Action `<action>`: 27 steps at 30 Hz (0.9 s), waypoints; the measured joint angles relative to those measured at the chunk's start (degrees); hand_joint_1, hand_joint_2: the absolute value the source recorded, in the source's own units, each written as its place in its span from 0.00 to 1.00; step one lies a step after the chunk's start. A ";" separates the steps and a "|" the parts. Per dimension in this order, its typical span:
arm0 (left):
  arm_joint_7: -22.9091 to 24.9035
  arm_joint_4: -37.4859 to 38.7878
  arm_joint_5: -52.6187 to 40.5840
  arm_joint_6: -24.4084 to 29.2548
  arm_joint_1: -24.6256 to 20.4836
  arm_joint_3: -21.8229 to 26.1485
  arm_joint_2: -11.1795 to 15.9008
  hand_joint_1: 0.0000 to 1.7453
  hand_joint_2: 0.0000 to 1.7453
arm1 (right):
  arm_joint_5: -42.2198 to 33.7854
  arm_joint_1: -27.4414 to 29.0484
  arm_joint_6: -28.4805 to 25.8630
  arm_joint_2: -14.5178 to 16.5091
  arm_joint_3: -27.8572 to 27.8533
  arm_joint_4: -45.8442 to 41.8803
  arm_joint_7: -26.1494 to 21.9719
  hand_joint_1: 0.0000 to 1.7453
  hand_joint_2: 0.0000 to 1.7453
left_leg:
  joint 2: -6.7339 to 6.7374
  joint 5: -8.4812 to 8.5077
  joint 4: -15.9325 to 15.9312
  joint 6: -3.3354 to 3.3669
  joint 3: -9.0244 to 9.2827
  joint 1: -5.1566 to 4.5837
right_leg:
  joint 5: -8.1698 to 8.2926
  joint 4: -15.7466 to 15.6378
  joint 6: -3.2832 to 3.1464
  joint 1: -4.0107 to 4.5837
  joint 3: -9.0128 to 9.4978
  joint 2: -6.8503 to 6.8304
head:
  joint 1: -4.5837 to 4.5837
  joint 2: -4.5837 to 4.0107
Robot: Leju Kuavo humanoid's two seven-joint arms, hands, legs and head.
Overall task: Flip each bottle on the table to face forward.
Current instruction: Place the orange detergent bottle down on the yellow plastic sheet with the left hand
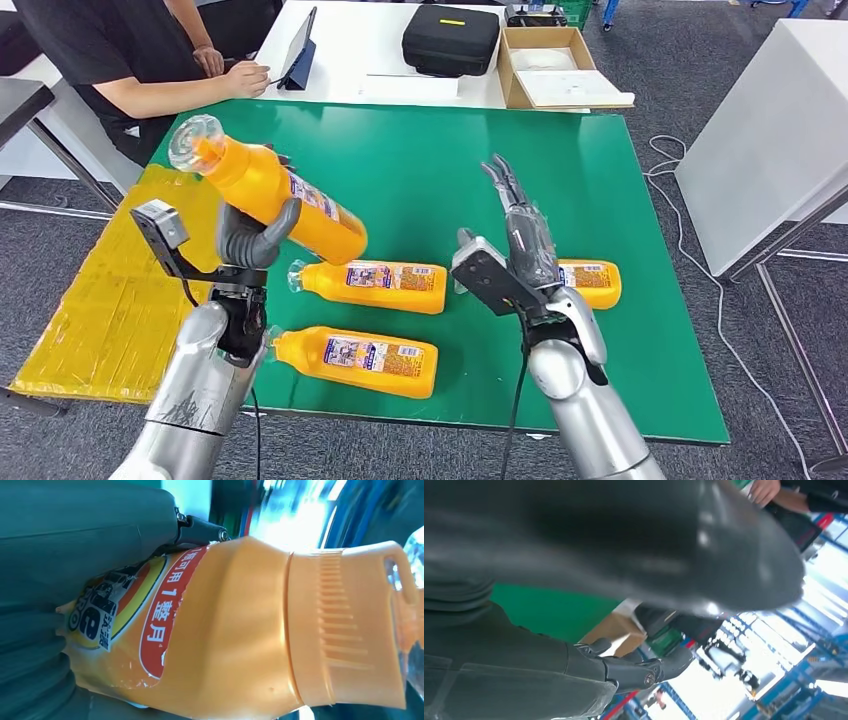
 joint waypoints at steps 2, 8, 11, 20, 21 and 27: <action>-1.46 -1.84 -9.69 8.97 -0.07 0.40 0.45 1.00 1.00 | -0.30 2.64 -0.33 -1.55 -1.14 -3.08 -0.01 0.00 0.00 | -0.03 0.00 0.00 0.00 -0.01 0.01 | 0.00 0.00 0.00 0.00 0.00 -0.01 | 0.00 0.00; -2.15 -4.80 -47.51 39.28 -1.30 1.26 3.47 1.00 1.00 | -1.77 9.45 -0.78 -5.19 -3.57 -9.53 -1.17 0.00 0.00 | -0.01 -0.02 -0.02 0.02 -0.02 0.01 | -0.01 0.00 0.00 0.01 0.00 -0.01 | 0.00 0.00; -3.46 -4.57 -63.52 44.55 -1.71 3.30 4.30 1.00 1.00 | -2.32 11.74 -0.97 -6.23 -4.11 -11.64 -1.60 0.00 0.00 | -0.02 -0.02 -0.04 0.02 -0.01 0.01 | -0.01 0.00 0.00 0.01 0.00 -0.01 | 0.00 0.00; 3.45 1.29 -94.27 44.72 -2.65 10.60 5.69 1.00 1.00 | -6.10 13.67 -0.33 -9.48 -3.93 -14.12 -2.74 0.00 0.00 | 0.05 0.04 -0.04 0.02 -0.01 -0.01 | 0.09 0.00 0.06 0.00 0.00 0.02 | 0.00 0.00; 6.28 2.42 -96.01 44.73 -2.55 10.27 6.38 1.00 1.00 | -6.76 13.45 -0.02 -9.95 -3.78 -14.09 -3.23 0.00 0.00 | 0.06 0.05 -0.04 0.03 -0.01 -0.01 | 0.09 0.00 0.06 0.00 0.01 0.02 | 0.01 0.00; 15.41 8.66 -99.95 44.75 -1.04 7.41 9.93 1.00 1.00 | -9.04 11.88 0.60 -11.72 -2.40 -13.45 -5.13 0.00 0.00 | 0.10 0.05 -0.04 0.02 -0.01 0.01 | 0.10 0.00 0.07 0.01 -0.01 0.02 | -0.01 0.00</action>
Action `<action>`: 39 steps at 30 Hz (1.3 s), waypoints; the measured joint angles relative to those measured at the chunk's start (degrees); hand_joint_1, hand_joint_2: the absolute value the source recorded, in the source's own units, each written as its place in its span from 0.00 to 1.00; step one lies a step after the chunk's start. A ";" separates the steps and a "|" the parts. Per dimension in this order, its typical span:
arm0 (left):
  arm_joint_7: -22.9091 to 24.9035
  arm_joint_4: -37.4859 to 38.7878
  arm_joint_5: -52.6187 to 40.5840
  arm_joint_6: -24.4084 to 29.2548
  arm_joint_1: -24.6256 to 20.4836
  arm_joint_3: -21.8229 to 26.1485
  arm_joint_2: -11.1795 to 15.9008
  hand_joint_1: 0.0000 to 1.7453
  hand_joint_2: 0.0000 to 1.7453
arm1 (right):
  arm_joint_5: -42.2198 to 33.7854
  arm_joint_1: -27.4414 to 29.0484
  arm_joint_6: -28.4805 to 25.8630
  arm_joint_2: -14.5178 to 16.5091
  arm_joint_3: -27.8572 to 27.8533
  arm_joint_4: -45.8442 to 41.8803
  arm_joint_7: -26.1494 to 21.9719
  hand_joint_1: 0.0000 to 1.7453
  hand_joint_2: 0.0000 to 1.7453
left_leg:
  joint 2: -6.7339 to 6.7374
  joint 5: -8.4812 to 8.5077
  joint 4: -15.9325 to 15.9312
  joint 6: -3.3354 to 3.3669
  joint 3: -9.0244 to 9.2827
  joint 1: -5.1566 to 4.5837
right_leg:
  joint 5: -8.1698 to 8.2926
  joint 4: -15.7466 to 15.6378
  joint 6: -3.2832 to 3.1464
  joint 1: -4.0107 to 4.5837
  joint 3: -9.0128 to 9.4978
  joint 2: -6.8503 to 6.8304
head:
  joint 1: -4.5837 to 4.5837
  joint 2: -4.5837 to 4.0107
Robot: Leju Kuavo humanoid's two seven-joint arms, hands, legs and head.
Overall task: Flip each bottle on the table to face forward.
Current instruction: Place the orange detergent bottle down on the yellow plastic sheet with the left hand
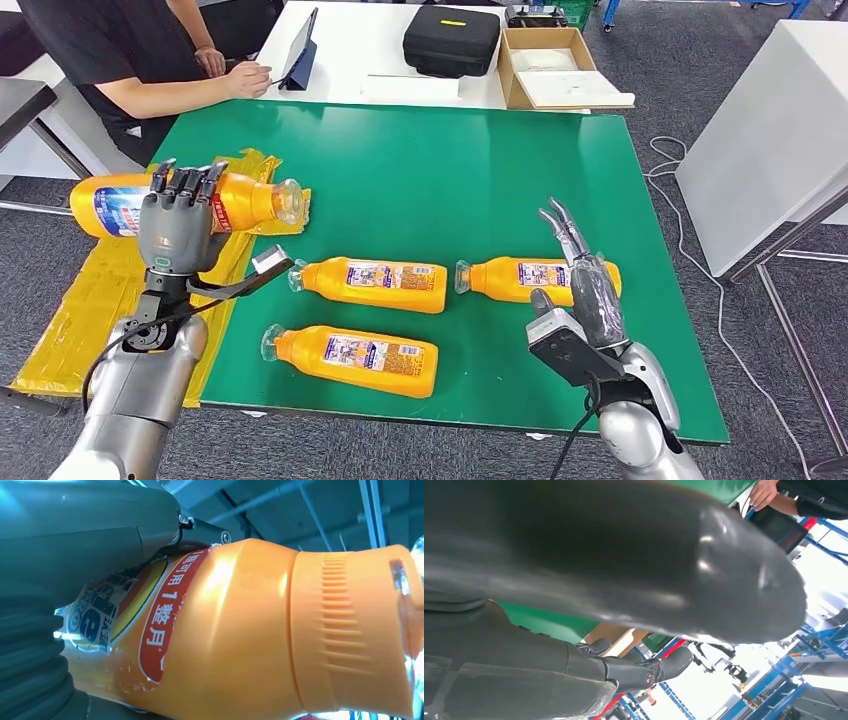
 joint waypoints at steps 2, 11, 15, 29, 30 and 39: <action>0.88 1.83 0.15 -0.02 -0.02 -0.93 0.91 1.00 1.00 | -0.19 -0.47 -0.03 -0.38 0.46 0.27 -0.13 0.00 0.00 | -0.01 0.00 0.00 0.00 -0.01 0.00 | 0.00 0.00 0.00 0.00 -0.01 -0.01 | 0.01 0.00; 10.30 14.60 -0.25 0.12 -2.60 -8.68 3.47 1.00 1.00 | -0.90 -2.10 0.23 -1.15 3.09 1.02 -0.61 0.00 0.00 | -0.02 0.01 0.00 0.00 -0.02 -0.02 | 0.00 0.00 0.01 -0.01 -0.02 -0.01 | 0.01 0.00; 13.18 22.17 -0.31 0.14 -5.71 -12.77 3.46 0.96 1.00 | -1.31 -3.21 1.34 -1.33 4.93 1.75 -1.22 0.00 0.00 | -0.06 0.03 0.01 0.00 -0.02 -0.02 | 0.02 0.00 0.02 -0.01 -0.01 -0.01 | 0.00 0.00; 18.79 38.84 -0.22 -0.18 -12.29 -18.17 0.53 0.00 1.00 | 0.30 -4.34 1.52 -0.67 8.48 3.13 -0.31 0.00 0.00 | -0.05 0.02 0.01 0.00 -0.04 -0.01 | 0.03 0.00 0.01 -0.01 -0.03 -0.01 | 0.01 0.00; 18.92 39.42 -0.28 -0.21 -12.45 -18.28 0.47 0.00 1.00 | 0.38 -4.30 1.52 -0.59 8.57 3.13 -0.26 0.00 0.00 | -0.05 0.02 0.01 0.00 -0.04 -0.01 | 0.03 0.00 0.01 -0.01 -0.03 -0.01 | 0.01 0.00; 19.14 42.00 0.15 -0.62 -13.29 -18.96 0.24 0.00 0.00 | 0.82 -4.21 1.52 -0.45 9.26 3.14 -0.02 0.00 0.00 | -0.05 0.04 0.01 -0.01 -0.03 -0.01 | 0.03 0.00 0.01 -0.01 -0.03 -0.01 | 0.01 0.00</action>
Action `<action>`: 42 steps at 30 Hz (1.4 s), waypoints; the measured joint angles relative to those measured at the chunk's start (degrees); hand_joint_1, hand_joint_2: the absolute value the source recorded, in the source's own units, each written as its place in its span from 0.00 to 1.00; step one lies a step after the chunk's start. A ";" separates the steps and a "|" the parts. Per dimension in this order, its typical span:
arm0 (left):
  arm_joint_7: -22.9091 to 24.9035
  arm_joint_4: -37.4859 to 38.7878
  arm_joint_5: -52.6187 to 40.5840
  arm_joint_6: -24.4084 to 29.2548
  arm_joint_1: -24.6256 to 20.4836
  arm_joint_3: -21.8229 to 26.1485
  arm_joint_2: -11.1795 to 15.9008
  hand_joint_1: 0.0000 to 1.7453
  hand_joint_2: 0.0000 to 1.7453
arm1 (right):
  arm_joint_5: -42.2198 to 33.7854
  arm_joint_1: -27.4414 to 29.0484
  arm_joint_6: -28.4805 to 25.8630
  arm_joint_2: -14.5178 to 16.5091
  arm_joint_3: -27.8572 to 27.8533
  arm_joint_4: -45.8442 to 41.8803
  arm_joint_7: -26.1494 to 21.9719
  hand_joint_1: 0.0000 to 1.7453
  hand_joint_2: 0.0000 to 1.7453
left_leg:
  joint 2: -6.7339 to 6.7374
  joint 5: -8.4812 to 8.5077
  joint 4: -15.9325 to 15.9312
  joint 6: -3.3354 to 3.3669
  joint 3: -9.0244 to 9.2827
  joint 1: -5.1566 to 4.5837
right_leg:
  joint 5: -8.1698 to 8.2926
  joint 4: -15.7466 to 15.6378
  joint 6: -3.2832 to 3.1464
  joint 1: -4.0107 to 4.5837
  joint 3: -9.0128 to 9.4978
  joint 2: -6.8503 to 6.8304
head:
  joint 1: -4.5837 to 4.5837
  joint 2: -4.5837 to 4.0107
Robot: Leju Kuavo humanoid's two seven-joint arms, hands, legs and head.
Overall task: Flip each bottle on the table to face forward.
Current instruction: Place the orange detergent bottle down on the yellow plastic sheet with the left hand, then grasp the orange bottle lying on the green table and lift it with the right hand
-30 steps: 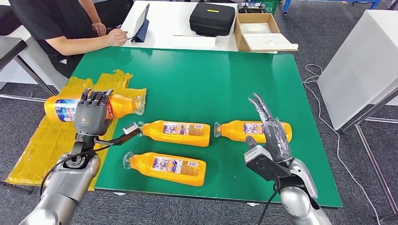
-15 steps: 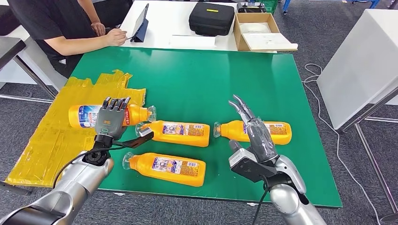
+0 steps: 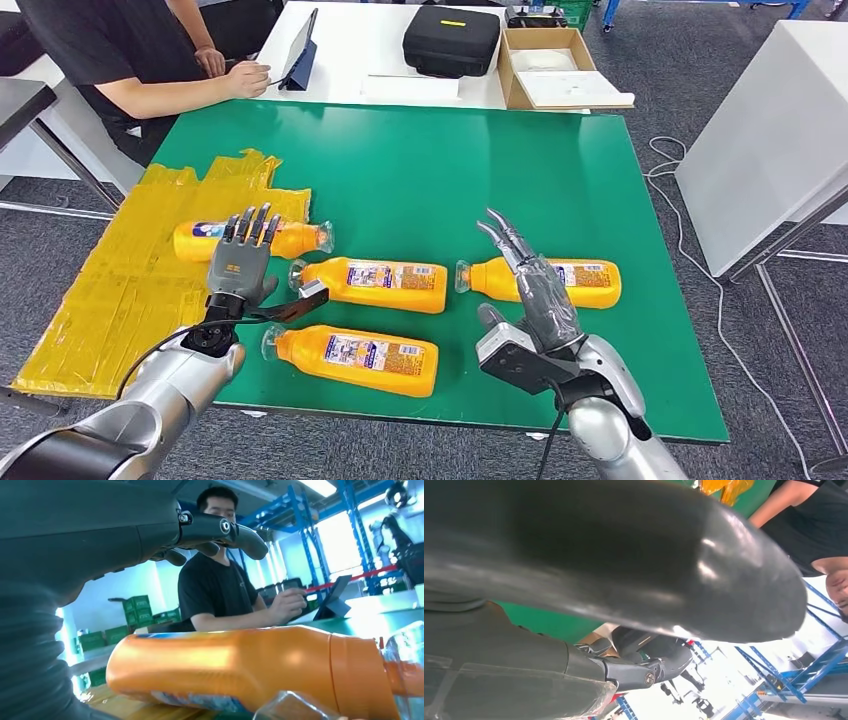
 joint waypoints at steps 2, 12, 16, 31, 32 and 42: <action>0.17 0.15 0.18 0.05 -0.12 0.08 -0.03 0.00 0.00 | 0.66 0.06 0.00 0.02 0.08 0.01 0.15 0.00 0.00 | 0.00 0.00 0.00 0.00 0.00 0.00 | 0.00 0.00 0.00 0.00 0.00 0.00 | 0.00 0.00; -25.26 -6.45 31.29 -1.30 -0.63 15.50 -0.40 0.00 0.00 | 7.45 3.03 -1.31 -0.62 -1.50 0.84 3.64 0.00 0.75 | 0.04 -0.01 0.00 0.00 -0.02 0.00 | 0.00 -0.01 0.00 0.01 -0.04 0.02 | 0.00 0.00; -39.99 -9.79 66.50 -21.30 -1.63 29.79 -0.49 0.00 0.00 | 13.56 5.08 -1.51 -1.94 -6.56 2.45 5.87 0.00 1.00 | 0.08 -0.01 0.00 0.00 -0.01 0.00 | 0.01 -0.01 -0.01 0.00 -0.03 0.04 | -0.02 0.00; -40.75 -21.18 95.29 -36.53 4.10 34.70 -0.01 0.00 0.00 | 23.03 7.11 4.37 -7.71 -22.77 10.99 8.20 0.00 1.00 | -0.11 -0.03 0.01 0.03 -0.09 -0.05 | 0.00 -0.02 -0.01 -0.03 -0.03 -0.04 | -0.01 0.00; -40.67 -21.51 95.98 -36.33 4.25 33.88 0.03 0.00 0.00 | 23.59 7.06 4.60 -7.98 -23.28 12.04 8.14 0.00 1.00 | -0.11 -0.03 0.01 0.03 -0.09 -0.05 | 0.01 -0.02 0.00 -0.03 -0.03 -0.04 | -0.01 0.00; -40.52 -23.87 100.35 -34.03 4.54 26.87 0.09 0.00 0.00 | 26.26 2.06 6.58 -10.69 -24.20 24.13 6.73 0.00 1.00 | -0.06 0.02 0.01 0.07 -0.10 -0.04 | 0.10 -0.01 -0.03 -0.03 -0.03 -0.03 | -0.02 0.00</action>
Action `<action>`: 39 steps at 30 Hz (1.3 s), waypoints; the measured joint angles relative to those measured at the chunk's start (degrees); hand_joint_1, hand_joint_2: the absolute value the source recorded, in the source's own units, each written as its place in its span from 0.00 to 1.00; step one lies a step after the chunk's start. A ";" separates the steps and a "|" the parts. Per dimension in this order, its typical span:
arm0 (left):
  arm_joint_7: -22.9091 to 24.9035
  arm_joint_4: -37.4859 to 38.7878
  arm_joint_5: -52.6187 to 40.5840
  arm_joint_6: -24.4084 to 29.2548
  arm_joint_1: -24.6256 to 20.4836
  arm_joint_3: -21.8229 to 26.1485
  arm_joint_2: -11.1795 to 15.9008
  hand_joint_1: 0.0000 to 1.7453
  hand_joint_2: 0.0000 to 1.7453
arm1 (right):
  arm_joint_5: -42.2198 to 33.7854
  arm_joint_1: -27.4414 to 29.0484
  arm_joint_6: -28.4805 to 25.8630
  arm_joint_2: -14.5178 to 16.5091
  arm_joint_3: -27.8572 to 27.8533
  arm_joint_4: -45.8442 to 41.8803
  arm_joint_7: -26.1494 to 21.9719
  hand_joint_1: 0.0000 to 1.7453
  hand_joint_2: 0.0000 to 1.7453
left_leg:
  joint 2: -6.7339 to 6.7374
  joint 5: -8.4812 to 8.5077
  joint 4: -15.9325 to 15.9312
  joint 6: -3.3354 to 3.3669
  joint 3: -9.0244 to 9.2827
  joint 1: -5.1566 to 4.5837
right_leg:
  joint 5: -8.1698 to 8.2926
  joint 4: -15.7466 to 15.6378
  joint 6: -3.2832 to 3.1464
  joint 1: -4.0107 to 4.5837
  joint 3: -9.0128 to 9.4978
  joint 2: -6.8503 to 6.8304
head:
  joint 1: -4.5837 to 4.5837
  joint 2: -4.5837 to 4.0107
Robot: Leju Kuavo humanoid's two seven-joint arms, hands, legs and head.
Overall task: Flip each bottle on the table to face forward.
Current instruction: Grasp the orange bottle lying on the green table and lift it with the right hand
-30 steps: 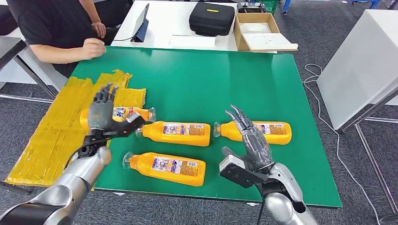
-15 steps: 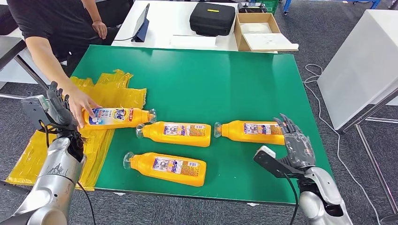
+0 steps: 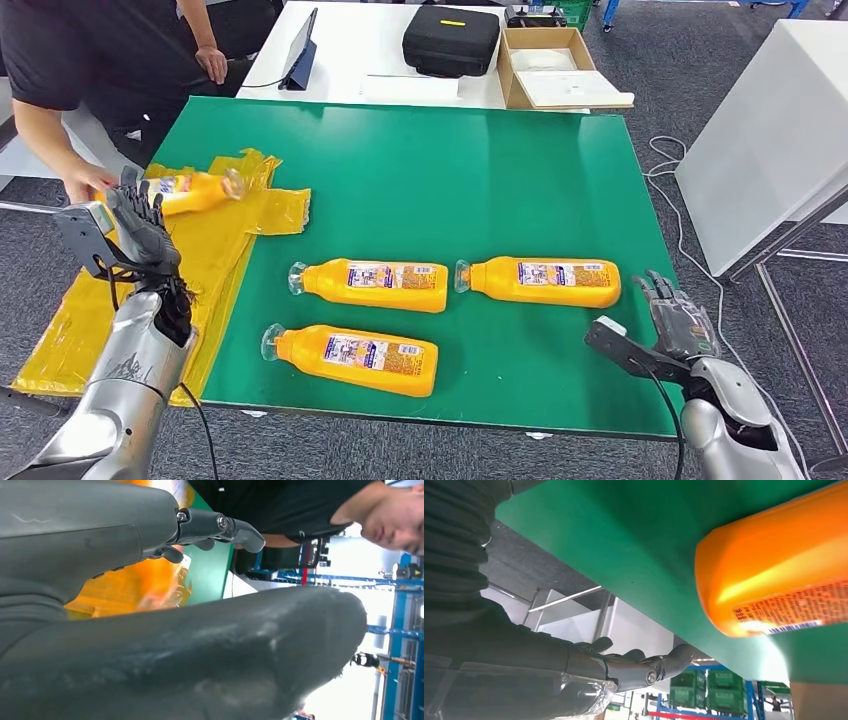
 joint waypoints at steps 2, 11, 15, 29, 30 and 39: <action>-0.12 -0.05 0.61 0.25 -0.01 -0.87 0.13 0.00 0.00 | 0.73 -2.35 -0.27 0.03 0.39 3.20 -0.61 0.00 1.00 | 0.04 0.01 0.00 0.00 -0.01 0.01 | 0.01 0.01 -0.01 0.01 0.00 0.02 | 0.01 0.00; -0.99 -0.03 2.84 0.30 -0.11 -4.00 0.60 0.00 0.00 | 1.94 -16.83 -1.98 1.15 5.57 19.76 -3.09 0.00 1.00 | 0.10 0.19 0.01 0.07 0.00 0.03 | 0.08 0.01 0.03 0.02 -0.02 0.00 | 0.01 0.00; -1.05 -0.03 2.94 0.31 -0.13 -4.49 0.86 0.00 0.00 | 1.55 -18.79 -2.27 1.21 6.74 22.50 -3.49 0.00 1.00 | 0.03 0.19 0.01 0.08 -0.04 0.03 | 0.08 0.02 0.03 0.02 -0.02 -0.02 | 0.01 0.00; -1.30 1.16 5.56 -0.67 -2.30 -5.92 1.66 0.00 0.00 | -4.88 -19.60 1.58 -2.10 13.04 23.45 -4.55 0.00 1.00 | -0.02 0.19 0.02 0.09 -0.06 0.00 | 0.09 0.00 0.04 0.00 -0.03 -0.02 | 0.01 0.00; -1.33 1.38 5.70 -0.69 -2.49 -6.00 1.73 0.00 0.00 | -5.12 -19.51 1.70 -2.38 13.59 23.44 -4.59 0.00 1.00 | -0.01 0.19 0.02 0.10 -0.07 0.00 | 0.09 0.01 0.04 0.00 -0.03 -0.02 | 0.02 0.00; -1.95 2.51 6.96 -0.72 -3.02 -6.10 2.50 0.00 0.00 | -4.42 -20.02 2.50 -2.26 18.43 23.44 -4.14 0.00 1.00 | 0.08 0.19 0.01 0.10 -0.06 0.04 | 0.09 0.01 0.04 0.02 -0.05 0.00 | 0.01 0.00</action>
